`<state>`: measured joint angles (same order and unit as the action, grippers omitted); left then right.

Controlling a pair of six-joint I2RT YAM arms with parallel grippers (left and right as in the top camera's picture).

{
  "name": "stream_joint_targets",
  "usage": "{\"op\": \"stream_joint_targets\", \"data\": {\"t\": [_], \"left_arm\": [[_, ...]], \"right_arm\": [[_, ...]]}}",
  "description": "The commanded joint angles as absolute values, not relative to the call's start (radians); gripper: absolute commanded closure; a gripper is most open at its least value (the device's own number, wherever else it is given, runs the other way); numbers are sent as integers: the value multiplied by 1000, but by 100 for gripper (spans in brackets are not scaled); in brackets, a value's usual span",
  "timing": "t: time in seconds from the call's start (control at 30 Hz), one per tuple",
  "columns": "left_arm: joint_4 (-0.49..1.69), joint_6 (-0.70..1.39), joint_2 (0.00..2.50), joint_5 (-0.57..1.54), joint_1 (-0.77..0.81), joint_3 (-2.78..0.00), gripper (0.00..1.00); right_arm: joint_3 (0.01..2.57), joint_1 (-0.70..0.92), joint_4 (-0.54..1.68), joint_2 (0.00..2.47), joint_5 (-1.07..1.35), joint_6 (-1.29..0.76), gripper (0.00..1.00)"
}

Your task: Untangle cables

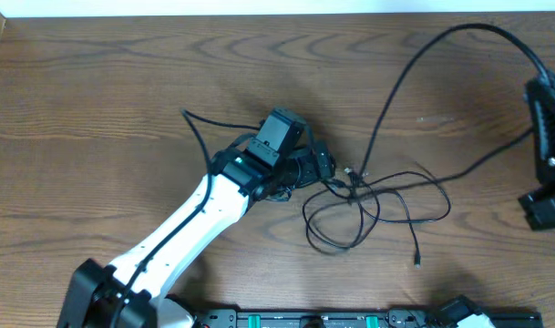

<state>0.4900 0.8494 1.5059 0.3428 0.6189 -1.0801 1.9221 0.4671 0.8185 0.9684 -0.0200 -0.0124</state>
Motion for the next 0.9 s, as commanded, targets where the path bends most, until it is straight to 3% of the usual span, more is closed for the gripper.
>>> {"op": "stream_joint_targets", "data": {"t": [0.0,0.13,0.27,0.5,0.73,0.87], "left_arm": [[492,850,1539,351,609,-1097,4],[488,896,1537,352,570,-1097,4],[518,696,1514,352,503,-1097,4],[756,463,1430,361,397,-1097,4],[845,202,1290,430,506,-1097,4],[908,204,1222,293,609,-1097,4]], "right_arm": [[1920,457,816,938,-62,25,98],[1913,424,816,916,-62,25,98],[1880,383,804,890,-62,47,98],[1762,316,742,837,-62,69,96],[1705,304,697,836,-62,69,96],[1699,304,690,838,-62,69,96]]}}
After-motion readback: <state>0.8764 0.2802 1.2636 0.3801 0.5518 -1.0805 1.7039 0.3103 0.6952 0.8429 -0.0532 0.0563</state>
